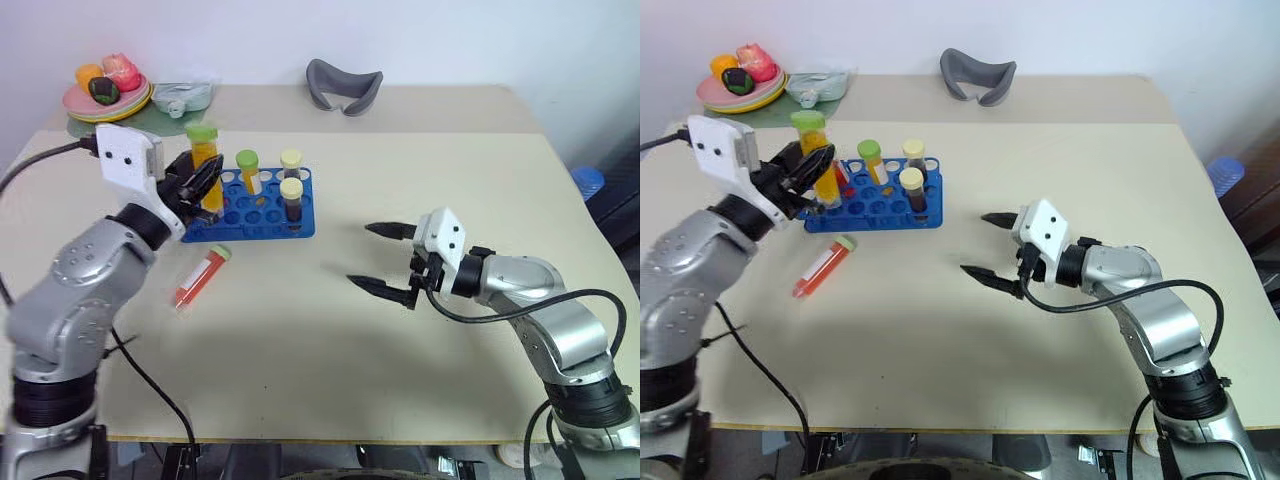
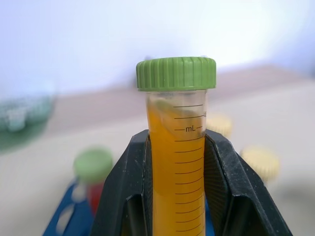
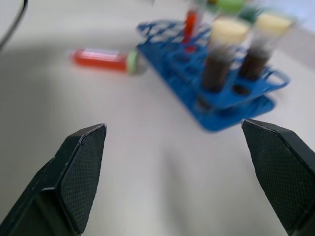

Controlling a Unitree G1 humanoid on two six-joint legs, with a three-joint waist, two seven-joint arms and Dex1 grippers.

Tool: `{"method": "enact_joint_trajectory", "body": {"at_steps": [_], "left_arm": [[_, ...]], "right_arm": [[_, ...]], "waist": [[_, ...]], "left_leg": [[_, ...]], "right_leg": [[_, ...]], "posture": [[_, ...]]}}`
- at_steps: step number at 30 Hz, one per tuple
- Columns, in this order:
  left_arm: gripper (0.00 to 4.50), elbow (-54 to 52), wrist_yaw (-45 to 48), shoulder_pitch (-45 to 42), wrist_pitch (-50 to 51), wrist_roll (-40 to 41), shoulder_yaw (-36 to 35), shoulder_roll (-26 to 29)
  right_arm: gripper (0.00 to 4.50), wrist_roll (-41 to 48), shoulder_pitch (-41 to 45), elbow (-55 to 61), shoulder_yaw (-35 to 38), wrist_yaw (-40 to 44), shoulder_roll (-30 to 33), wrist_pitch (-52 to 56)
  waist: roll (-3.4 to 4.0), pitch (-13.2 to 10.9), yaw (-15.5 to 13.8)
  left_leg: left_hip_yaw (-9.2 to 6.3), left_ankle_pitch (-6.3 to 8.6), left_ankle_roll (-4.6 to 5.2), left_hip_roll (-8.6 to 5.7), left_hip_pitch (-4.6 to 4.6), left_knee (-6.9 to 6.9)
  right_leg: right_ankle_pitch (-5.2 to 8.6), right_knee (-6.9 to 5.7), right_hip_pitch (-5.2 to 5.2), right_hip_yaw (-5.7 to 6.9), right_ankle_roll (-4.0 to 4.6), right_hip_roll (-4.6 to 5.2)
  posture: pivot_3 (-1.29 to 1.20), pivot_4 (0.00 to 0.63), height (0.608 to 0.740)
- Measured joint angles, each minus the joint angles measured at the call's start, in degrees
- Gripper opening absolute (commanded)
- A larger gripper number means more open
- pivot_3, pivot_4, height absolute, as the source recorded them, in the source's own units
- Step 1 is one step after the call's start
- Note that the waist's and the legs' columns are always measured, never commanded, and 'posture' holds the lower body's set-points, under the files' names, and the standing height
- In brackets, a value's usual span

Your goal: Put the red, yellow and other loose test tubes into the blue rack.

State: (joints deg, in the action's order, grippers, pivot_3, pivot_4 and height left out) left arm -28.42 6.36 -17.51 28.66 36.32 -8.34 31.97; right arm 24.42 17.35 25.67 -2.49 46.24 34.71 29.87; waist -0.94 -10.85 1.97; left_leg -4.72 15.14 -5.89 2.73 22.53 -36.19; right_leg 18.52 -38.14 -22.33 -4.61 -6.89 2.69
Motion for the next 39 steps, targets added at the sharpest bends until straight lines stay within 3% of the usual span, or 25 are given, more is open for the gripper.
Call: {"method": "enact_joint_trajectory", "body": {"at_steps": [5, 9, 26, 39], "left_arm": [[0.89, 10.44, -0.08, 2.04, -20.52, -16.44, 5.28, -9.8], [0.89, 17.95, 1.38, 2.09, -29.73, -22.19, 5.95, -13.69], [0.89, 38.71, 8.5, -3.06, -46.77, -24.37, 5.0, -20.94], [0.89, 41.08, 9.37, -3.56, -50.05, -25.62, 4.69, -22.54]], "right_arm": [[4.5, 2.48, -0.46, 0.71, 1.1, -2.72, -1.3, 2.86], [4.5, 4.02, -1.72, 2.94, 0.99, -3.83, -1.84, 4.36], [4.5, 4.11, -2.93, 3.97, 0.75, -5.41, -1.85, 4.85], [4.5, 4.09, -2.91, 3.98, 0.51, -5.41, -1.85, 4.85]], "waist": [[0.01, 0.01, 0.28], [0.02, 0.02, 0.38], [0.03, 0.02, 0.38], [0.03, 0.03, 0.39]], "left_leg": [[0.0, 0.03, 0.06, 0.01, -0.03, -0.01], [0.0, 0.04, 0.07, 0.0, -0.04, -0.02], [-0.03, 0.04, 0.08, 0.0, -0.06, -0.03], [-0.04, 0.04, 0.08, 0.0, -0.07, -0.03]], "right_leg": [[-0.01, -0.05, 0.0, -0.01, 0.01, -0.02], [-0.01, -0.07, 0.01, 0.0, 0.0, -0.02], [-0.01, -0.1, 0.03, 0.02, -0.01, -0.03], [-0.01, -0.1, 0.05, 0.03, -0.01, -0.03]], "posture": [[0.0, 0.15, 0.74], [0.0, 0.15, 0.74], [0.0, 0.15, 0.74], [0.0, 0.15, 0.74]]}}
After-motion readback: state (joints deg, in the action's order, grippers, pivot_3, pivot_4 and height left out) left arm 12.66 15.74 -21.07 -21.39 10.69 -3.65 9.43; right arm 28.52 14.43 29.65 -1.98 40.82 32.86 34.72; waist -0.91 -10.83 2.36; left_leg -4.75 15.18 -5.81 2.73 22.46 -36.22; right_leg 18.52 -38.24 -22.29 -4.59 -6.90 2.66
